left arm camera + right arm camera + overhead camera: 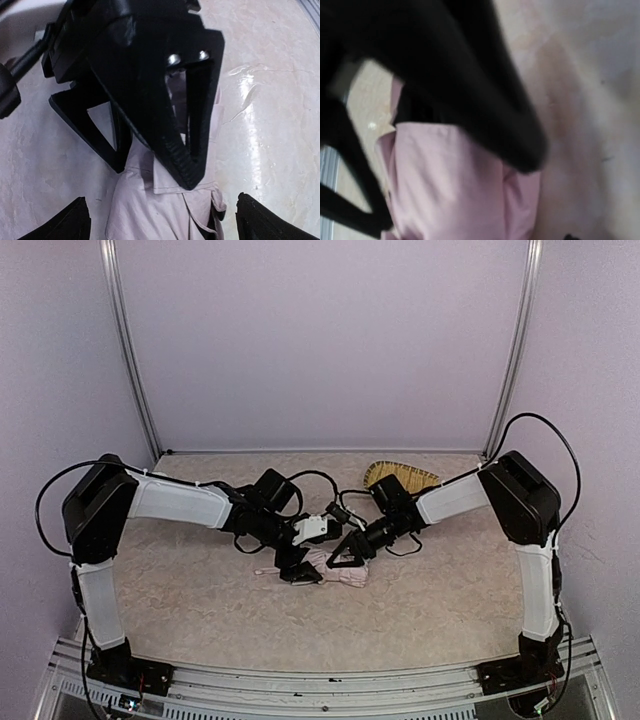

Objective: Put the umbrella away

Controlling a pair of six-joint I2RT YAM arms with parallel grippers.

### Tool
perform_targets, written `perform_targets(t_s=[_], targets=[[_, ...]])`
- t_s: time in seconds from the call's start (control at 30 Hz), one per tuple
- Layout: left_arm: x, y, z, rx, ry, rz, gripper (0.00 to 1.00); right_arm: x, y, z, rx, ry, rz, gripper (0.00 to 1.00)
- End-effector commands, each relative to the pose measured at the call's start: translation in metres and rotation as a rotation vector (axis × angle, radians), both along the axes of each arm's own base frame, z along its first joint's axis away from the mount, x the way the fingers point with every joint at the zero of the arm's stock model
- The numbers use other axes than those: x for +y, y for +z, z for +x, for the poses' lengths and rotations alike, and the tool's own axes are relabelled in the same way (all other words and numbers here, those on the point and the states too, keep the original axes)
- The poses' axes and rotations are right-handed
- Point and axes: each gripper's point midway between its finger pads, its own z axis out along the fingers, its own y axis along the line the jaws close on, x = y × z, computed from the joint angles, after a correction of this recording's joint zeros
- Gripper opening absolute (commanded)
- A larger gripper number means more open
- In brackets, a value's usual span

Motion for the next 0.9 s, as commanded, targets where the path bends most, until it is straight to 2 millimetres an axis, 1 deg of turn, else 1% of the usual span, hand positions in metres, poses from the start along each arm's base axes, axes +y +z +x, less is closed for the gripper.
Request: perform_targets(t_s=[0.0, 0.07, 0.2, 0.33, 0.47, 0.5, 0.53, 0.6, 0.67, 0.7, 0.73, 0.77, 0.8, 0.87], targets=[[0.004, -0.017, 0.003, 0.017, 0.004, 0.054, 0.99, -0.003, 0.010, 0.004, 0.018, -0.023, 0.019, 0.72], [0.004, -0.015, 0.004, 0.007, 0.007, 0.041, 0.99, -0.003, 0.021, 0.004, -0.001, -0.023, 0.037, 0.74], [0.001, -0.004, 0.004, -0.006, -0.002, -0.001, 0.99, -0.001, 0.043, 0.004, -0.033, -0.013, 0.080, 0.79], [0.001, 0.005, 0.003, 0.003, -0.026, -0.035, 0.99, 0.000, 0.059, 0.002, -0.054, 0.000, 0.113, 0.83], [0.002, 0.007, 0.001, 0.017, -0.032, -0.032, 0.99, 0.000, 0.075, 0.002, -0.090, 0.007, 0.137, 0.93], [0.001, 0.011, 0.000, 0.022, -0.039, -0.042, 0.99, 0.000, 0.080, 0.003, -0.104, 0.002, 0.139, 0.98], [0.001, 0.017, -0.002, 0.027, -0.048, -0.058, 0.99, -0.001, 0.085, 0.005, -0.119, -0.003, 0.145, 1.00], [0.001, 0.035, -0.001, 0.022, -0.054, -0.116, 0.99, -0.007, 0.097, 0.013, -0.147, -0.037, 0.159, 1.00], [0.006, 0.063, 0.005, 0.008, -0.022, -0.203, 0.99, -0.020, 0.113, 0.028, -0.199, -0.107, 0.158, 1.00], [0.010, 0.081, 0.016, -0.015, 0.010, -0.265, 0.99, -0.029, 0.121, 0.039, -0.236, -0.157, 0.151, 1.00], [0.021, 0.098, 0.031, -0.008, 0.079, -0.328, 0.99, -0.042, 0.135, 0.050, -0.286, -0.217, 0.147, 1.00], [0.032, 0.113, 0.044, -0.010, 0.145, -0.384, 0.99, -0.059, 0.138, 0.061, -0.315, -0.288, 0.131, 1.00], [0.045, 0.126, 0.059, -0.017, 0.220, -0.431, 0.99, -0.078, 0.147, 0.074, -0.352, -0.366, 0.121, 1.00], [0.076, 0.143, 0.090, -0.054, 0.407, -0.477, 0.99, -0.123, 0.159, 0.097, -0.393, -0.535, 0.100, 1.00]])
